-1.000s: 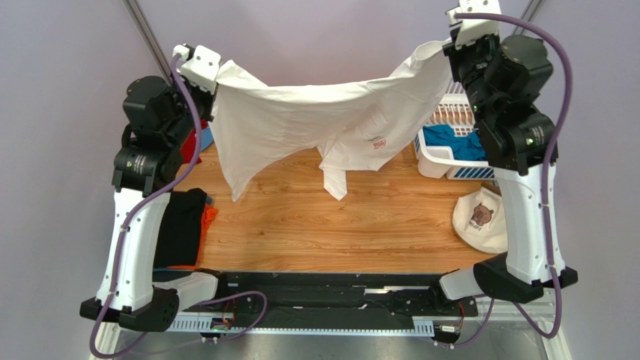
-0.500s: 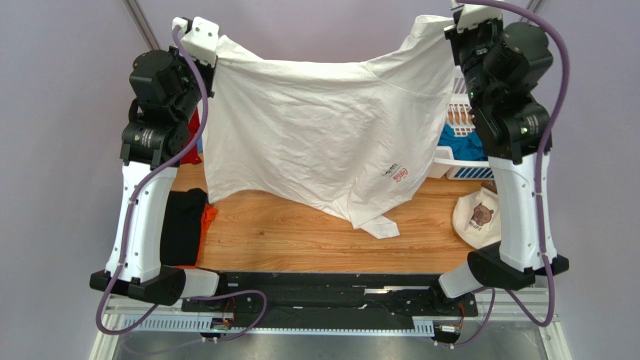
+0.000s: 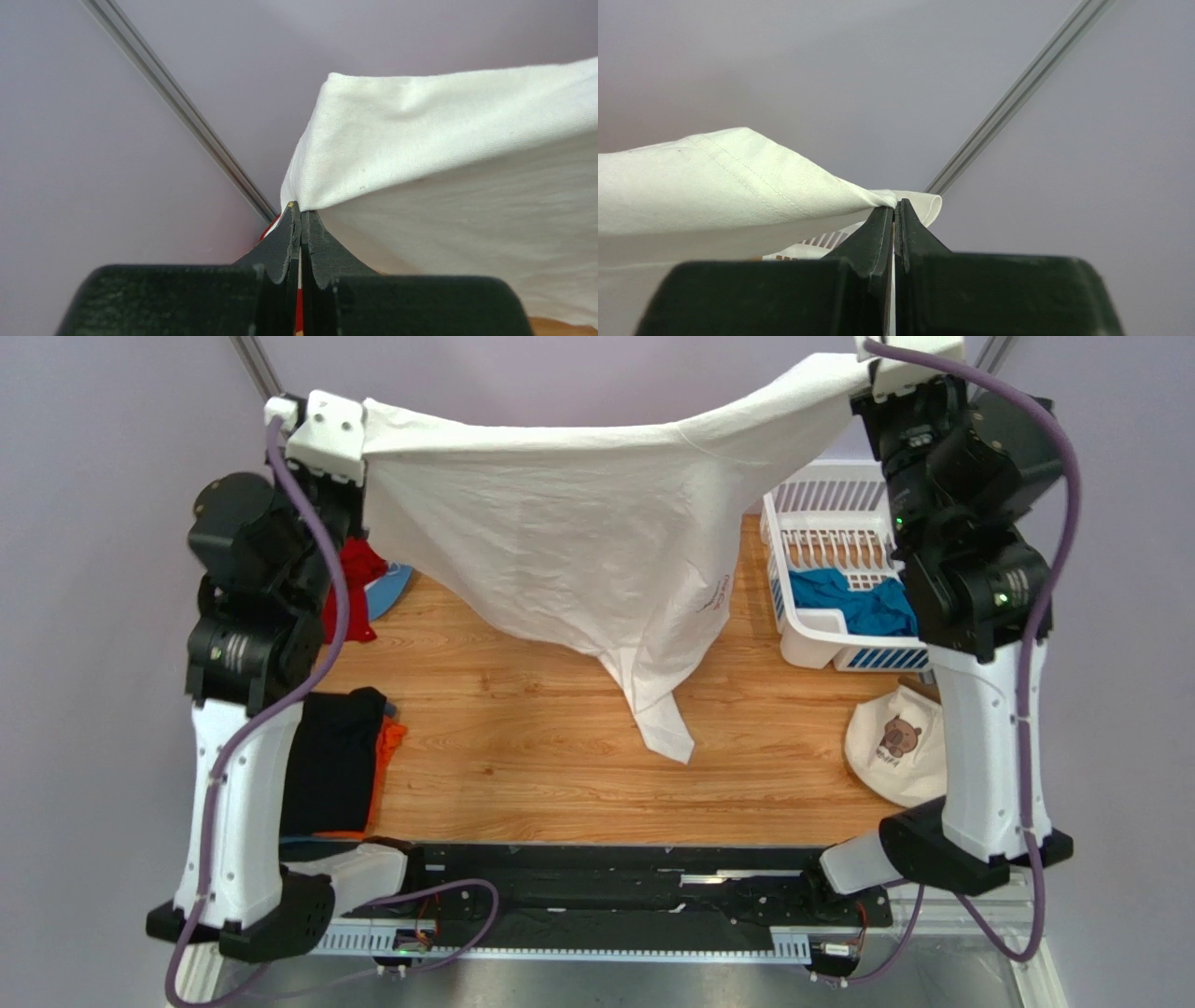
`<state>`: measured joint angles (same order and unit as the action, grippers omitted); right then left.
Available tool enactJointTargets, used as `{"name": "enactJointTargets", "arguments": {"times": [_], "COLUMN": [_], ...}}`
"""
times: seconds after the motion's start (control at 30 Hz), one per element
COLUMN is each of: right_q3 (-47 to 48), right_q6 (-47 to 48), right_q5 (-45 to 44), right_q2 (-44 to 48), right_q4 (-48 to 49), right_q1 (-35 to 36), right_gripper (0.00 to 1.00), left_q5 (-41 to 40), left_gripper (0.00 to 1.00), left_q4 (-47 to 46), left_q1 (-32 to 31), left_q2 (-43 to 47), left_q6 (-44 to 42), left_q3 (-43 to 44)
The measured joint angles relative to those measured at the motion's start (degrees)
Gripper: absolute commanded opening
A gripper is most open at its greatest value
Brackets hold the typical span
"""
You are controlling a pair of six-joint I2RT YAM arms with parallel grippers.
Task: Fold and stack the t-shirts
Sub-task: Flatten the tshirt out
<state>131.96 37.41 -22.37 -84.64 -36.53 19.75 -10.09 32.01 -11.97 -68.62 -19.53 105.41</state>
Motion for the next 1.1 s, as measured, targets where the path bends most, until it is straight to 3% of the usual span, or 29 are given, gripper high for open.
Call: {"name": "enactJointTargets", "arguments": {"times": [0.27, 0.5, 0.7, 0.87, 1.0, 1.1], "right_q3": [-6.36, -6.99, -7.85, -7.39, -0.74, 6.78], "right_q6": [-0.50, -0.52, 1.46, 3.98, 4.50, 4.44], "right_q5": [2.16, 3.63, 2.21, 0.59, 0.44, 0.61], "right_q2": [15.19, 19.15, 15.74, 9.22, -1.36, -10.69], "right_q4": [-1.07, -2.27, -0.96, 2.71, 4.87, 6.43], "right_q1": [0.20, 0.33, 0.33, -0.15, -2.80, -5.14], "right_gripper": [0.00, 0.00, 0.00, 0.00, 0.00, 0.00], "left_q5": [4.09, 6.80, 4.44, -0.90, -3.98, -4.37], "left_gripper": [0.00, 0.00, 0.00, 0.00, 0.00, 0.00], "left_q4": [0.48, 1.11, 0.50, -4.26, -7.69, -8.41], "left_q1": [-0.13, -0.31, -0.28, -0.28, 0.61, 3.15], "left_q2": [17.64, 20.02, 13.07, 1.64, -12.17, -24.02], "left_q6": [0.85, 2.75, 2.51, 0.76, -0.59, 0.24], "left_q3": [-4.68, -5.75, -5.73, -2.45, 5.51, 16.26]}}
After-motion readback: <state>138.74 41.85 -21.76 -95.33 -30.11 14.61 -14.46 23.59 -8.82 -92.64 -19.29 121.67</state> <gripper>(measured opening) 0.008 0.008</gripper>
